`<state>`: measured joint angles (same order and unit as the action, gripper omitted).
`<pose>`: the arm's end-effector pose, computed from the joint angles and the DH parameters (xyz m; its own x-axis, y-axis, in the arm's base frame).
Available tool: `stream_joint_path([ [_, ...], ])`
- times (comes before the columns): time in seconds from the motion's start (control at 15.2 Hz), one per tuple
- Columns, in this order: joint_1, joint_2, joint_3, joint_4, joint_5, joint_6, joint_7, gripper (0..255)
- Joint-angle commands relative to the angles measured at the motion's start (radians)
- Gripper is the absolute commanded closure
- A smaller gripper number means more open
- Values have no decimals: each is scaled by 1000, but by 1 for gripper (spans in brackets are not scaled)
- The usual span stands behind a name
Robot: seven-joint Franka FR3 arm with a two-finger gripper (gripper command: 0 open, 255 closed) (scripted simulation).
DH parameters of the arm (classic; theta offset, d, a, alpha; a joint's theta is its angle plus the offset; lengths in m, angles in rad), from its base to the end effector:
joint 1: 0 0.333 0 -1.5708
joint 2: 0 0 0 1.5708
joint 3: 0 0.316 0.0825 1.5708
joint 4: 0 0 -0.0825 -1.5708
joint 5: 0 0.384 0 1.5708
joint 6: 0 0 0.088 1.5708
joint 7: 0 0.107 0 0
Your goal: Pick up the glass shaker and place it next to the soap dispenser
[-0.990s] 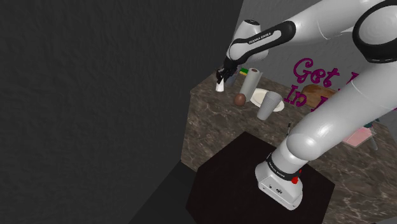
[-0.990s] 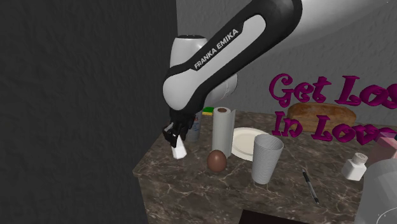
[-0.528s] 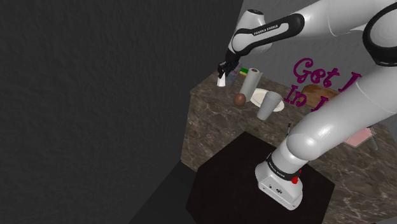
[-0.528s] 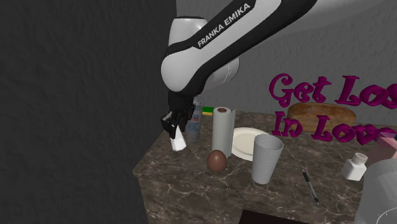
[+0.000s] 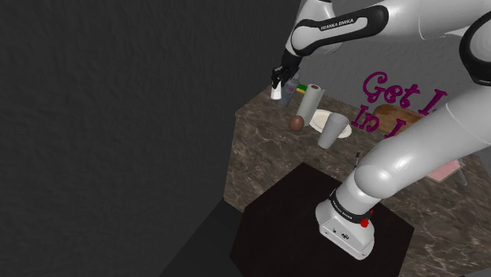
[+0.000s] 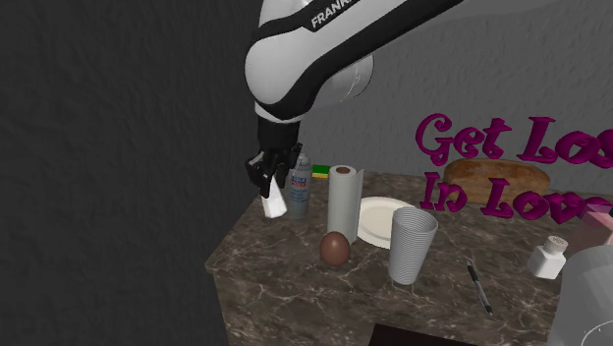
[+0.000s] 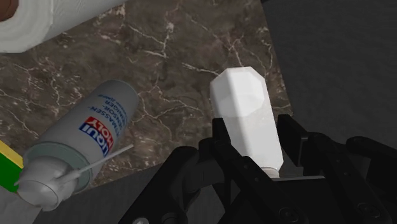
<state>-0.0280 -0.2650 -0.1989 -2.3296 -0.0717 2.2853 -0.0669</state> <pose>0.4705 -0.1139 0.4625 0.9705 -0.1120 0.2135 -0.1202 -0.9924 0.0255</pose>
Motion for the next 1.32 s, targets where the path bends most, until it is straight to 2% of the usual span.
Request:
stream_joint_path([
  [0.0, 0, -8, 0, 20, 0, -28, -1, 255],
  [1.25, 3, -49, 13, 239, 2, -288, -1, 255],
])
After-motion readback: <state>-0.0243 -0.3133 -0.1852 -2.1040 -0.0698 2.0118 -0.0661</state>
